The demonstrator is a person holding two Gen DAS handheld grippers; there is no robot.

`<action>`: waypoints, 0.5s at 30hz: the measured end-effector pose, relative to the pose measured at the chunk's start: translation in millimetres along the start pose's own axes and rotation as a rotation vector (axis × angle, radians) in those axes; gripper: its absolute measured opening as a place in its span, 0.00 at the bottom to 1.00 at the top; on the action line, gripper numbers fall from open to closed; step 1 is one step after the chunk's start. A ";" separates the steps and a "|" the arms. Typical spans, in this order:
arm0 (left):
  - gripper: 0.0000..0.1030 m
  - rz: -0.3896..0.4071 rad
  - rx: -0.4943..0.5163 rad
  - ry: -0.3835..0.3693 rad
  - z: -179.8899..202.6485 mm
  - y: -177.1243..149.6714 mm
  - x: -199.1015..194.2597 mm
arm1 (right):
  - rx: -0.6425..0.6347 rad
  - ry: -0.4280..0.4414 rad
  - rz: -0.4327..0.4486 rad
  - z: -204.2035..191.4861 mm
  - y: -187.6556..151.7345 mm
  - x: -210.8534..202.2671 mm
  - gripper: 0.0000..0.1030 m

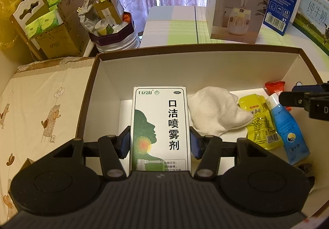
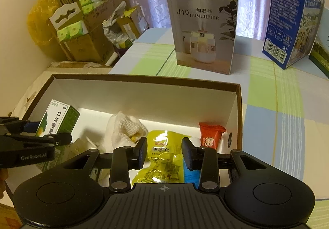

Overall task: Organize objects
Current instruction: 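Release the white tube from the right gripper while the left gripper releases the spray box, then withdraw both open grippers up and away from the box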

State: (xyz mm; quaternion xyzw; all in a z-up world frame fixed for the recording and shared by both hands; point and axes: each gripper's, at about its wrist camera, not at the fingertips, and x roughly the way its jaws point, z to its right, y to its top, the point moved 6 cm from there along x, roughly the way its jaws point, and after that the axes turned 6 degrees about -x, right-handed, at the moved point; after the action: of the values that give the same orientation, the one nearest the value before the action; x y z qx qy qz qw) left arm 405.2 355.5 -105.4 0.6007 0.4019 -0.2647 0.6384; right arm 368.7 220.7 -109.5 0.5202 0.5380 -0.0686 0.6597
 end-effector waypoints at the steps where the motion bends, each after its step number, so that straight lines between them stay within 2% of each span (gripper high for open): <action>1: 0.50 -0.001 0.000 0.001 -0.3 0.1 1.1 | -0.002 -0.002 -0.002 -0.6 -0.5 -0.1 0.34; 8: 0.51 0.021 0.009 -0.003 -1.8 5.6 5.4 | -0.006 0.000 0.005 -3.8 -3.5 -6.0 0.43; 10: 0.59 0.037 0.017 -0.006 -1.9 8.2 3.8 | -0.011 0.004 0.004 -5.5 -5.2 -8.9 0.49; 11: 0.67 0.044 0.019 -0.007 -2.0 9.6 2.7 | -0.013 0.005 0.004 -6.6 -5.4 -10.0 0.50; 12: 0.71 0.050 0.021 -0.008 -2.3 10.6 1.3 | -0.016 0.005 0.003 -7.6 -6.4 -11.3 0.53; 15: 0.72 0.059 0.024 -0.009 -2.4 12.0 -2.9 | -0.025 0.004 0.000 -11.5 -9.6 -15.1 0.59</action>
State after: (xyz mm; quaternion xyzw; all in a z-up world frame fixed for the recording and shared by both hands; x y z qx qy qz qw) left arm 413.1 359.1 -96.2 0.6188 0.3780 -0.2532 0.6404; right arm 348.9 218.1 -102.2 0.5119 0.5400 -0.0607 0.6653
